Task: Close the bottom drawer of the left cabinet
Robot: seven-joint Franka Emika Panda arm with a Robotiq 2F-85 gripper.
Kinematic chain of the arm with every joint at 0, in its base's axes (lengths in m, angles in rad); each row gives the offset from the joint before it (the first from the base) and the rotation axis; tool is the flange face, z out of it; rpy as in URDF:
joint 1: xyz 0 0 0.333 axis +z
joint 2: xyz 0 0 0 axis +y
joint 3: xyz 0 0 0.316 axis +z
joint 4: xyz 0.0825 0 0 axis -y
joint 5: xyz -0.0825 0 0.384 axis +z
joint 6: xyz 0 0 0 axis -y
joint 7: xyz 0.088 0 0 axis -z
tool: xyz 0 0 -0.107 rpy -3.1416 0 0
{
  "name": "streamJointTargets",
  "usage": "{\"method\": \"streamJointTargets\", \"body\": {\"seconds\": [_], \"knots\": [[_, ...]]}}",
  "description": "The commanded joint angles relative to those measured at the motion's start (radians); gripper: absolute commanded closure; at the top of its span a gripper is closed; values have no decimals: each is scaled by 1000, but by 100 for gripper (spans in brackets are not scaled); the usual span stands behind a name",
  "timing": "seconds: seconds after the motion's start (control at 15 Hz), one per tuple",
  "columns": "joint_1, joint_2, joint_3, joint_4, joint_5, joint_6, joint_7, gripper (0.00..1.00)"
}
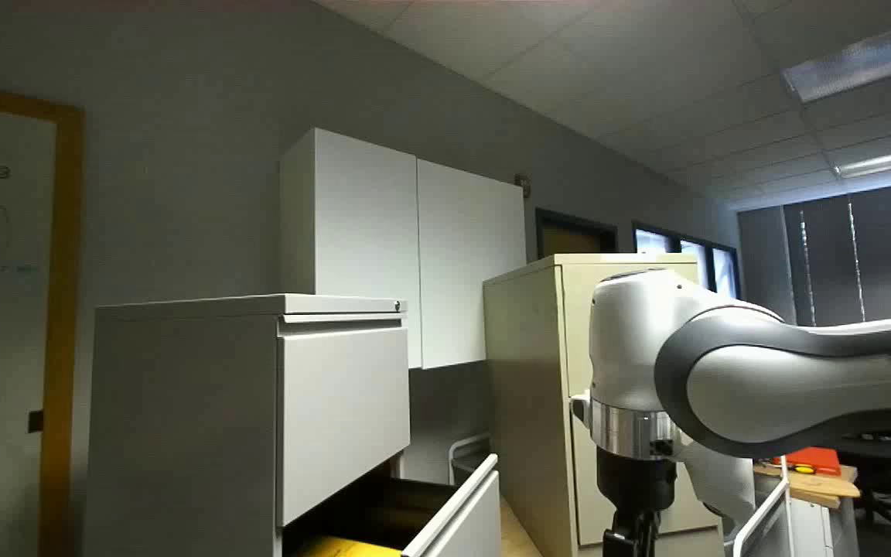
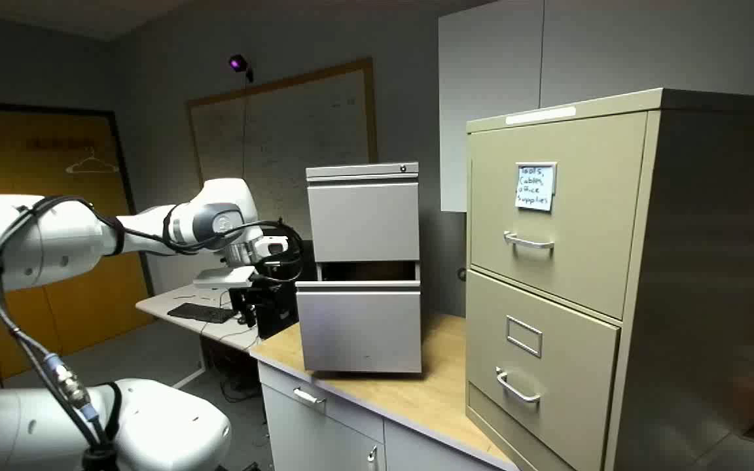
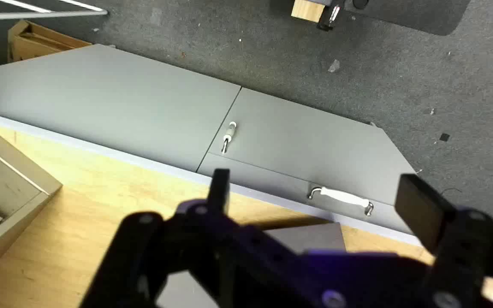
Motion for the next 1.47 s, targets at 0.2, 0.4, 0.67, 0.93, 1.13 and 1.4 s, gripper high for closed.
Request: {"method": "streamJointTargets", "body": {"seconds": [0.2, 0.4, 0.67, 0.93, 1.13, 1.4], "knots": [[8, 1, -6, 3, -6, 1, 6, 0], [8, 1, -6, 3, -6, 1, 6, 0], [-13, 15, -11, 8, -29, 52, 7, 0], [-41, 57, -52, 12, -45, 208, -11, 0], [-61, 112, -87, 19, -50, 347, -21, 0], [-73, 220, -162, 44, -24, 524, -51, 31]]}}
